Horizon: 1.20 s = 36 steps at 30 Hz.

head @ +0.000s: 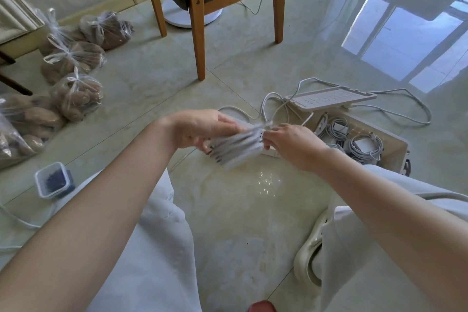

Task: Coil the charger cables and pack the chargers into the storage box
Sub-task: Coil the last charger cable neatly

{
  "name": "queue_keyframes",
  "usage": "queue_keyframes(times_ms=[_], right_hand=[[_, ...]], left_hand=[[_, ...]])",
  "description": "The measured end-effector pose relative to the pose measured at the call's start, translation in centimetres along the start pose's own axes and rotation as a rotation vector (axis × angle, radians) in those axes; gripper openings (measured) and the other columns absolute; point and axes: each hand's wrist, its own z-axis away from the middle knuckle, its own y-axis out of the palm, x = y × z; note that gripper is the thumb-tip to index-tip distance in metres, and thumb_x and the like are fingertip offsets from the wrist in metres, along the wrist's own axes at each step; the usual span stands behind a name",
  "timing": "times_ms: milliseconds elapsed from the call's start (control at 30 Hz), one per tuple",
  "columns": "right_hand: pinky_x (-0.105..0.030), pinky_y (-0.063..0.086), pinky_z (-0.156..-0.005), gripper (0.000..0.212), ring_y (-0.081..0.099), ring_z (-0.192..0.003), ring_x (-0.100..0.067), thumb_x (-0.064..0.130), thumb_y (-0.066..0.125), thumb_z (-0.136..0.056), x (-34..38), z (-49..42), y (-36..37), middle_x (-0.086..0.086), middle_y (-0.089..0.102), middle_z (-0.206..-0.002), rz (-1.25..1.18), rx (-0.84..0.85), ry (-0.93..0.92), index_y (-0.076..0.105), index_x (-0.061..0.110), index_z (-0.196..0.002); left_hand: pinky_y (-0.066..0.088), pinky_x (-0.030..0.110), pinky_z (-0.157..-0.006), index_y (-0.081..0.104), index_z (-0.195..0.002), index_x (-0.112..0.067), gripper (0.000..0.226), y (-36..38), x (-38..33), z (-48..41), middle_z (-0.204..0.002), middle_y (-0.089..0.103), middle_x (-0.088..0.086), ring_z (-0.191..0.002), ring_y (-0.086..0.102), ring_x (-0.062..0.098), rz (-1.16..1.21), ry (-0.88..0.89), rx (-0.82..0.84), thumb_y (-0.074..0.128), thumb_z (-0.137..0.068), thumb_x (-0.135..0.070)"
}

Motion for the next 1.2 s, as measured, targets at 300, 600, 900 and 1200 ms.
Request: queue_keyframes(times_ms=[300,600,900,1200], right_hand=[[-0.029,0.035,-0.07,0.023,0.058,-0.099,-0.02,0.02,0.039,-0.098,0.4,-0.2,-0.9,0.005,0.066,-0.106,0.03,-0.194,0.104,0.06,0.023,-0.106],[-0.03,0.039,-0.067,0.026,0.061,-0.09,-0.024,0.023,0.038,-0.097,1.4,-0.5,-1.8,0.002,0.067,-0.101,-0.085,-0.24,0.199,0.064,0.024,-0.102],[-0.036,0.048,-0.073,0.029,0.061,-0.089,-0.03,0.024,0.033,-0.1,5.3,1.0,-1.3,-0.003,0.066,-0.104,-0.167,-0.209,0.001,0.058,0.016,-0.11],[-0.029,0.043,-0.074,0.043,0.059,-0.104,-0.023,0.007,0.039,-0.094,6.9,1.6,1.9,0.002,0.061,-0.119,-0.305,-0.032,-0.056,0.041,0.023,-0.134]], left_hand=[[0.041,0.025,-0.069,0.072,-0.095,-0.006,0.042,0.5,1.7,-1.9,-0.083,0.063,0.002,-0.075,0.055,0.013,-0.17,0.043,-0.328,0.081,-0.07,-0.038],[0.052,0.031,-0.077,0.066,-0.104,-0.012,0.045,0.1,2.3,-3.1,-0.099,0.066,0.004,-0.093,0.062,0.019,-0.201,0.015,-0.536,0.075,-0.074,-0.045],[0.044,0.035,-0.081,0.046,-0.119,0.001,0.05,0.2,3.0,-5.2,-0.12,0.056,0.019,-0.11,0.054,0.034,-0.194,-0.125,-0.744,0.05,-0.094,-0.043],[0.053,0.04,-0.067,0.063,-0.084,-0.012,0.039,1.2,2.1,-4.4,-0.077,0.064,0.01,-0.069,0.06,0.022,0.536,-0.146,-0.495,0.045,-0.097,-0.043]])
